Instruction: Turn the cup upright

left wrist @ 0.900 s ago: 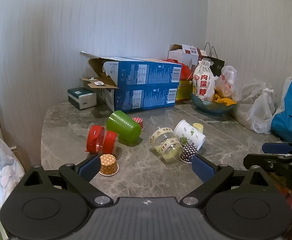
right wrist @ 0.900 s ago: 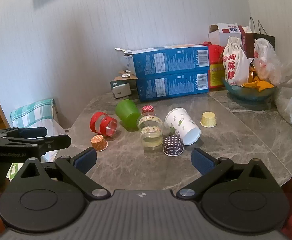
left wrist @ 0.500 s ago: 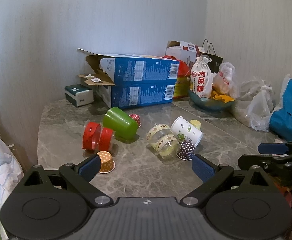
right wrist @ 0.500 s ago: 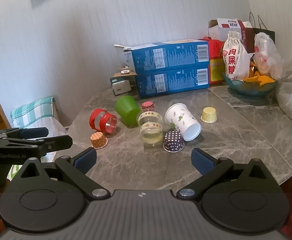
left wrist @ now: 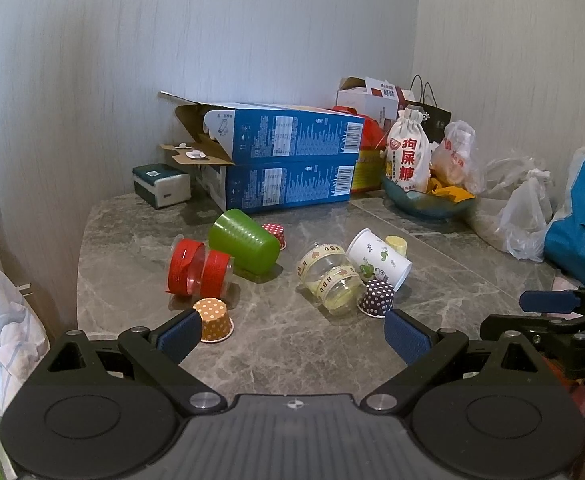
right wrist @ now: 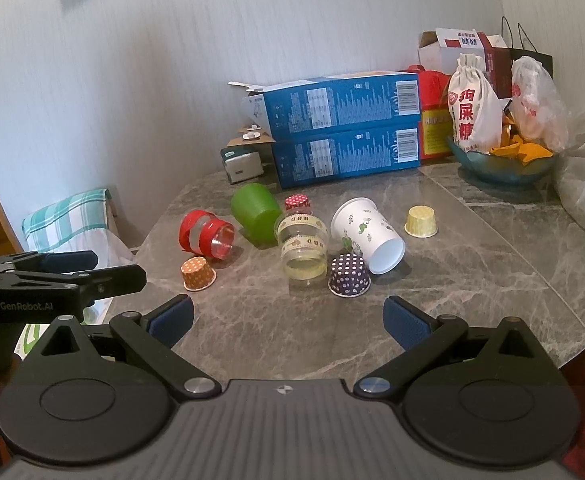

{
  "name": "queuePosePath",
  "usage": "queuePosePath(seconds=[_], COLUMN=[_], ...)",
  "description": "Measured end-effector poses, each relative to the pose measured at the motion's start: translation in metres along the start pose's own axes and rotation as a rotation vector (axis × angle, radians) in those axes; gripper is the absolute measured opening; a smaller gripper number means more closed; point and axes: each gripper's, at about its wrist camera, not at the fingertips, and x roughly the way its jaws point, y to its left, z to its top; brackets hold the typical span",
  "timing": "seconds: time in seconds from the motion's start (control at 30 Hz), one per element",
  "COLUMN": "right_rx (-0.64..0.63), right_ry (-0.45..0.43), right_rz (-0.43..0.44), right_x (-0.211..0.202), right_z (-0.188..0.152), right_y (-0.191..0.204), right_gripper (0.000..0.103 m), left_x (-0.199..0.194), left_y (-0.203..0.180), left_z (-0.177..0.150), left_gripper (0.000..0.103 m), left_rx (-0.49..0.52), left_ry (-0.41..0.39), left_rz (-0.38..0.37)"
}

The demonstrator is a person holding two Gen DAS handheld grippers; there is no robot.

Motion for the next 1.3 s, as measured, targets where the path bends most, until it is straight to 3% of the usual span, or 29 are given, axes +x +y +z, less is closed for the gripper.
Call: queuePosePath(seconds=[1.3], right_rx=[0.034], right_ry=[0.061], right_rz=[0.023], right_x=[0.017], right_z=[-0.004], right_y=[-0.011], right_gripper=[0.102], left_x=[0.016], left_y=[-0.003], left_z=[-0.003], left_gripper=[0.099], left_rx=[-0.022], left_ry=[0.044], left_rz=[0.008])
